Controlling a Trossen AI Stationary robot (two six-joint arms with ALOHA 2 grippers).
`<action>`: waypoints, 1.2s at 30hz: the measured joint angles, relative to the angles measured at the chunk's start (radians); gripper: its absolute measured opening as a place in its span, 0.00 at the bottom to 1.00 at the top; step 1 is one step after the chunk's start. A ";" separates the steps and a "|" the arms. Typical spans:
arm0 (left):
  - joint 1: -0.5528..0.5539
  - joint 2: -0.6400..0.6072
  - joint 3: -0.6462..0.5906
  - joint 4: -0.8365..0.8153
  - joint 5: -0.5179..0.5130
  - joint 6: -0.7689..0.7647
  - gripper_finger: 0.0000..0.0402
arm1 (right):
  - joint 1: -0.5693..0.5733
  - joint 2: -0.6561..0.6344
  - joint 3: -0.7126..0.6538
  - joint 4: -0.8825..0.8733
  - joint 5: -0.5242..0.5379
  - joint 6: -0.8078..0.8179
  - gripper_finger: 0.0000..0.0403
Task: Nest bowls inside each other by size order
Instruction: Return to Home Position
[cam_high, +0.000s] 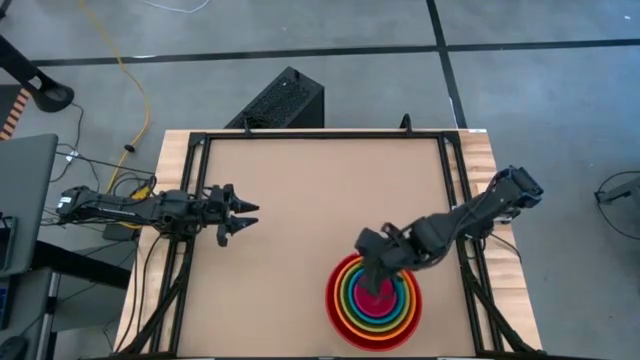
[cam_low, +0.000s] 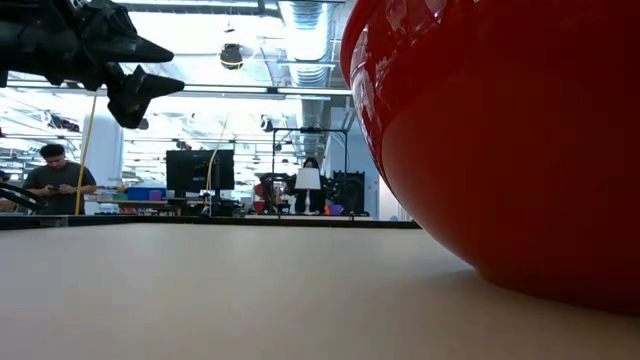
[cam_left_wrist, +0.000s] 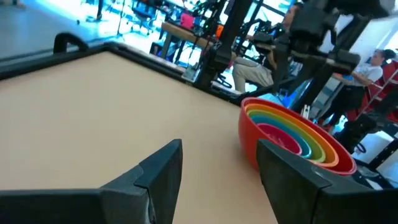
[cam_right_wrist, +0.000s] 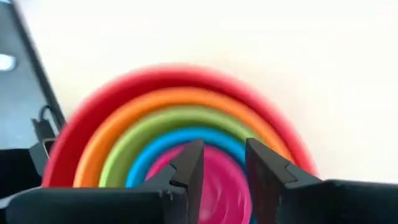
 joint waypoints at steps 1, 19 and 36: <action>0.000 0.000 0.000 0.010 0.000 0.013 0.48 | -0.014 -0.009 0.001 0.025 0.004 -0.058 0.30; 0.000 -0.006 0.000 0.009 -0.064 0.225 0.48 | -0.170 -0.591 -0.477 0.517 0.048 -0.485 0.14; 0.000 -0.032 -0.038 0.005 -0.131 0.243 0.48 | -0.265 -1.219 -1.218 1.040 0.027 -0.647 0.01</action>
